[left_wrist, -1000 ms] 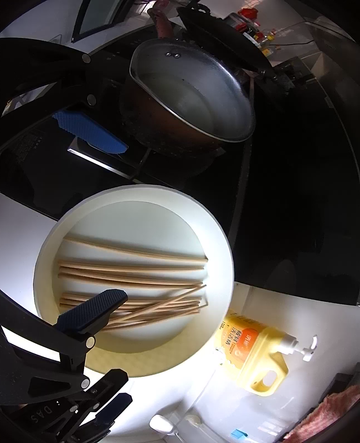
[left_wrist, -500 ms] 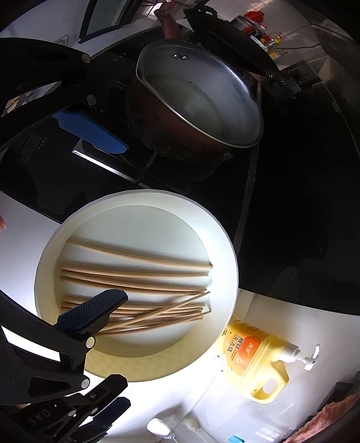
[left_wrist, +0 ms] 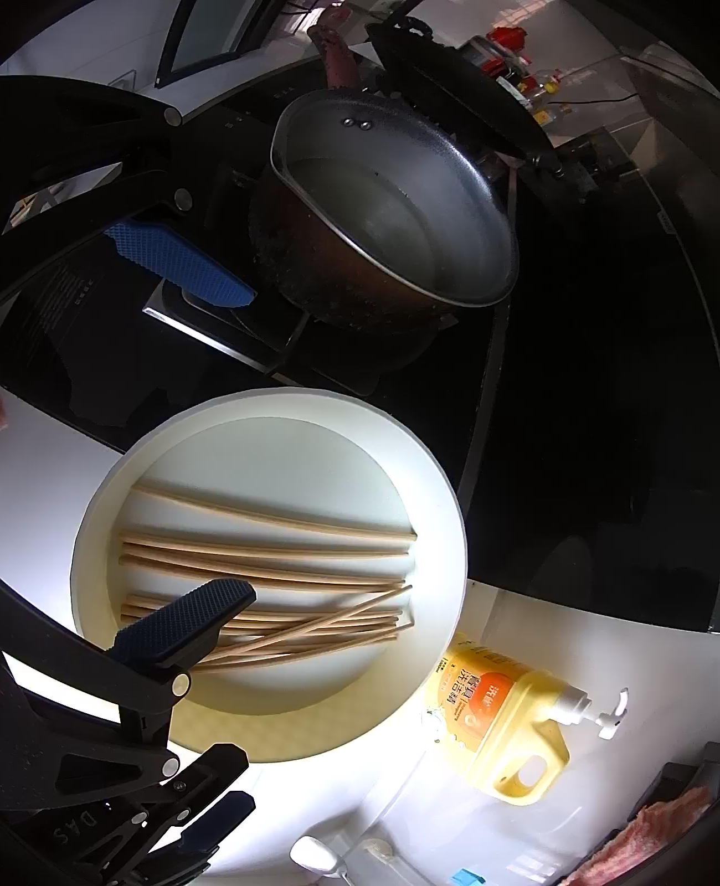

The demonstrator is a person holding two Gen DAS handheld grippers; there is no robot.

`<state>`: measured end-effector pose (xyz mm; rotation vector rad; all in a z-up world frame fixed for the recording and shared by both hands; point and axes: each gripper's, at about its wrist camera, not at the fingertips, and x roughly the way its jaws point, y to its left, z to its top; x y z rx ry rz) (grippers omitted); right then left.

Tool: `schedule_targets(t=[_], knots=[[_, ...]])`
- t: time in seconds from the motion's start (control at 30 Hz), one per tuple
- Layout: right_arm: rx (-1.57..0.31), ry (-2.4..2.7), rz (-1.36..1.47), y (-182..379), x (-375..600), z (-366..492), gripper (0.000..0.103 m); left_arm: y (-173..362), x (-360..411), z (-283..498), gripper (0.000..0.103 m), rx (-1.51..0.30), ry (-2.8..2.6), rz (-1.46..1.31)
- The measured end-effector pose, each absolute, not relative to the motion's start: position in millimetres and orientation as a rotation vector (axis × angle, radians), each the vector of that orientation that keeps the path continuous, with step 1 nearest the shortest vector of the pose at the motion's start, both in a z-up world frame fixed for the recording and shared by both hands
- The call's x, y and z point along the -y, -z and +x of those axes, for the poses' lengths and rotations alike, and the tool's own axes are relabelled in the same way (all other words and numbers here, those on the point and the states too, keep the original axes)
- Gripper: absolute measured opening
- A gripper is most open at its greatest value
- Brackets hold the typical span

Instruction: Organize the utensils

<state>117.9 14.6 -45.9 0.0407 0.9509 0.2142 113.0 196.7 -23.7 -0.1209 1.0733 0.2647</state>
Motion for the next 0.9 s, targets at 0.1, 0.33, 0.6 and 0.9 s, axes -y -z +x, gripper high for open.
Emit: schedule_targets(t=[0.1,0.33,0.6,0.9], knots=[[-0.951,-0.215,0.041,46.0,-15.2,117.1,0.060,22.6,-196.5,111.8,0.097,-1.070,-0.267,-0.120],[-0.951,-0.216,0.040,45.8,-15.2,116.9,0.060,22.5,-195.7,109.8,0.097,-1.070,-0.265,-0.116],[-0.952,-0.217,0.040,46.3,-15.7,116.8,0.060,22.5,-194.9,107.2,0.097,-1.071,-0.256,-0.123],[-0.951,-0.216,0.040,46.3,-17.0,115.7,0.060,24.9,-198.6,109.3,0.097,-1.085,-0.259,-0.135]])
